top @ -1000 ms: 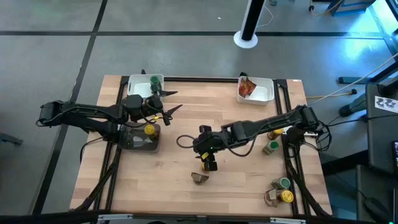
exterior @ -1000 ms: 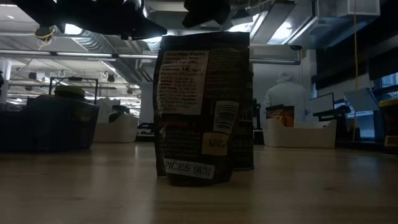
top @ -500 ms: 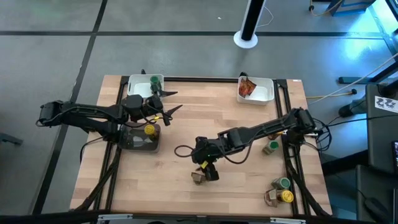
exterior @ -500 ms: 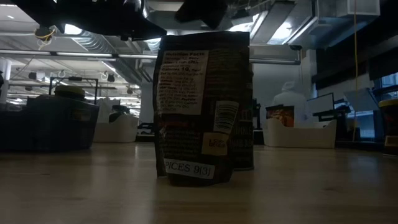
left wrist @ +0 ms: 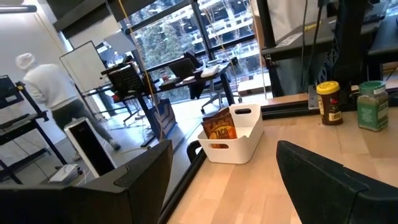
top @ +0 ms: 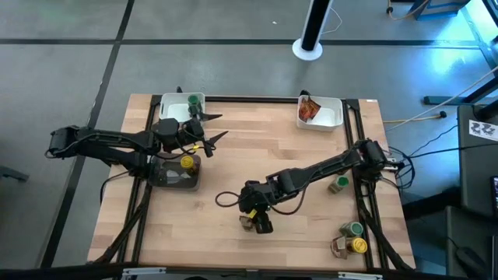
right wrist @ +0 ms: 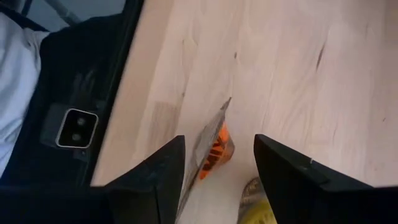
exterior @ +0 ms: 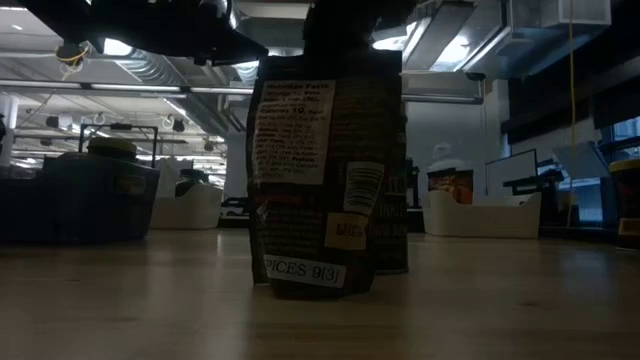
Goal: Sort spices by type
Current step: Put the orange seasoning pack into the top right white bin
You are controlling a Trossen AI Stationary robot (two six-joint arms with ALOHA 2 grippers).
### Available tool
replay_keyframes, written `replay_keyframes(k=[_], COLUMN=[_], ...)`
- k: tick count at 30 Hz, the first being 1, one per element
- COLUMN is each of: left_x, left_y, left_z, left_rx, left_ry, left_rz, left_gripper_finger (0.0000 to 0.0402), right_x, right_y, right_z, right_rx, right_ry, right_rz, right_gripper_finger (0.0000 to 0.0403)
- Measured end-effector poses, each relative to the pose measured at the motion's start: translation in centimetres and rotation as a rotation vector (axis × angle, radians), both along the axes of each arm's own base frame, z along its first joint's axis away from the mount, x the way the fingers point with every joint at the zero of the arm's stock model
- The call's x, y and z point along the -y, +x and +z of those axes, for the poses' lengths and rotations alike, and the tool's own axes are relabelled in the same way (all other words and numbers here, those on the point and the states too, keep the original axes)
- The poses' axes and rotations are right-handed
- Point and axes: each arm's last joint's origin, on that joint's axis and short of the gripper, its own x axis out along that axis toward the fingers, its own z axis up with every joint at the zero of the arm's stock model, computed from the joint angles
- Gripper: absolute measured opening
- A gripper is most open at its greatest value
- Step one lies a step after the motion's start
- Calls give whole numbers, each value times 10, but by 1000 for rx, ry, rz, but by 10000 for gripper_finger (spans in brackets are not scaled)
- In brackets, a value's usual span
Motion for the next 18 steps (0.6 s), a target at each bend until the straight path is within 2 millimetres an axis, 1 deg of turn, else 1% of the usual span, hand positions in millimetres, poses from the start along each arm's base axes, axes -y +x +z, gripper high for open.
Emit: replay_keyframes(k=[3, 8, 10, 13, 18], left_x=[0, 0, 0, 0, 0], left_y=[0, 0, 0, 0, 0], left_z=[0, -2, -2, -3, -3], left_rx=[4, -2, -8, -14, -15], left_ry=[-13, -35, -41, -42, -38], left_rz=[0, 0, 1, 1, 1], left_gripper_finger=[276, 276, 276, 276, 276], right_x=[0, -1, 2, 4, 3], right_y=[2, 3, 2, 1, 2], right_z=[-8, -10, -11, -12, -17], right_rx=[-20, -24, -43, -59, -59], right_ry=[-6, -7, -20, -28, -44], right_rz=[0, -1, -7, -9, 13], right_gripper_finger=[193, 192, 183, 150, 70])
